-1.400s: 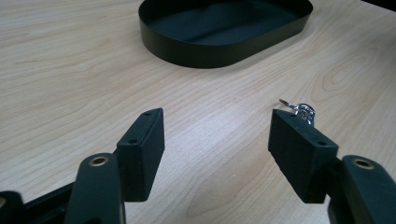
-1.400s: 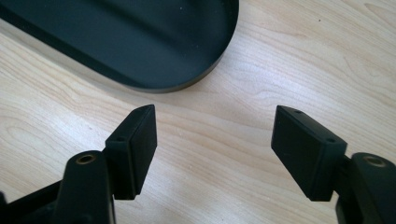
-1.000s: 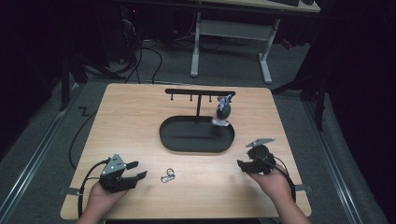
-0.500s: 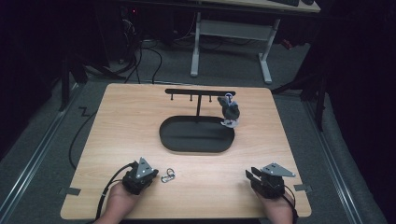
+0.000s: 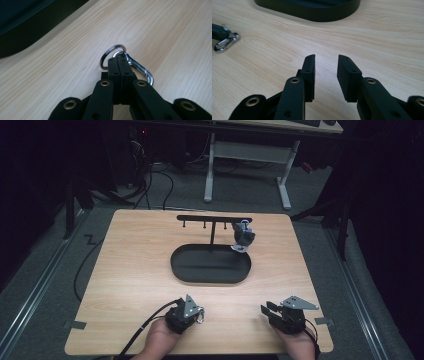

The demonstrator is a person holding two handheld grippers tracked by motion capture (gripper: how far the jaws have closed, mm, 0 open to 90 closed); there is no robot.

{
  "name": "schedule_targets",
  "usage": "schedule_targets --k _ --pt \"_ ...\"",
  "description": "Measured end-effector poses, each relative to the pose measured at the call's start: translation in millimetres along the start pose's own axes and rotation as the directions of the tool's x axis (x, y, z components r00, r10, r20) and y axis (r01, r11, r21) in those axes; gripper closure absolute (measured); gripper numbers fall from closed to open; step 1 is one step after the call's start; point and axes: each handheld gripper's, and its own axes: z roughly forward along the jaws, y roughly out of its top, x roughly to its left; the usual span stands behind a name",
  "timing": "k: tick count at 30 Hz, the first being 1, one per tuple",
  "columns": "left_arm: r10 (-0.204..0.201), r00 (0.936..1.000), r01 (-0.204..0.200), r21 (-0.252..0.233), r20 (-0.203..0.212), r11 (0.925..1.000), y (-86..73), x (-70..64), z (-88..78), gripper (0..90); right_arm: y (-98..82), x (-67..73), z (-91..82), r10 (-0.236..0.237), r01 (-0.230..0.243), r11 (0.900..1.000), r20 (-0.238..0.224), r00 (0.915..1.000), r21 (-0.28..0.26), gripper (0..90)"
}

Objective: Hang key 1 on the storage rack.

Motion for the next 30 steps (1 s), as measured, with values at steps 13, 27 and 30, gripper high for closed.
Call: schedule_targets --k 13,27,30 --pt "0.013 0.9977 -0.011 -0.019 0.067 0.9998 13.2 -31.1 9.8 90.0 -1.2 0.4 -1.3 0.01 -0.01 1.0 -0.017 0.9998 0.003 68.6" --pt "0.103 0.9823 -0.099 -0.035 0.157 0.9945 40.4 -67.1 32.4 90.0 -2.3 -3.9 -0.1 0.027 -0.026 1.0 -0.002 0.9996 0.01 69.1" --pt "0.109 0.9795 -0.101 -0.05 0.17 0.9936 38.8 -67.1 28.1 90.0 -3.4 -6.1 0.3 0.035 -0.035 0.999 -0.004 0.9994 0.015 69.2"
